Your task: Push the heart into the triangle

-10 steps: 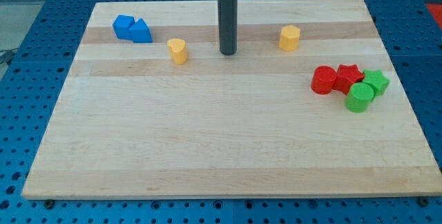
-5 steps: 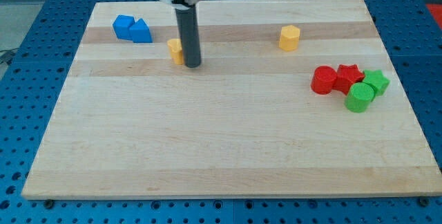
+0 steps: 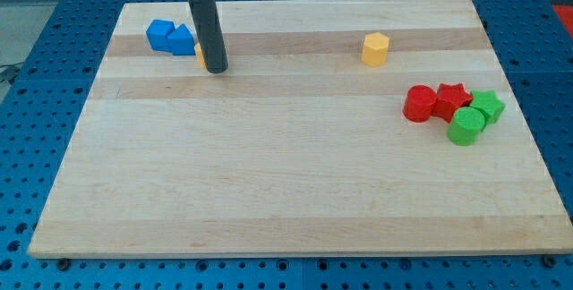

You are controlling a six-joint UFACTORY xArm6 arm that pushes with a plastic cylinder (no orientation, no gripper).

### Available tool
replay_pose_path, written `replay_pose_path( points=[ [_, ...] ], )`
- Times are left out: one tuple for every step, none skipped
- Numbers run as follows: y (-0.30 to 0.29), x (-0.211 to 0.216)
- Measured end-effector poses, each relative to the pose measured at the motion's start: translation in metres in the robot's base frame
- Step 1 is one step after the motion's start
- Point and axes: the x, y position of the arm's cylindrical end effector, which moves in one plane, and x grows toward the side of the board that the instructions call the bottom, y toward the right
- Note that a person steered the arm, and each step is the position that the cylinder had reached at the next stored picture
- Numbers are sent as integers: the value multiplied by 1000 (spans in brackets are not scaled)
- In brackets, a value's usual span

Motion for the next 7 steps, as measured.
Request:
replay_pose_path(
  points=[
    [-1, -2],
    [-1, -3],
    [-9, -18],
    [-9, -19],
    [53, -7],
    [64, -5],
    [70, -4]
  ],
)
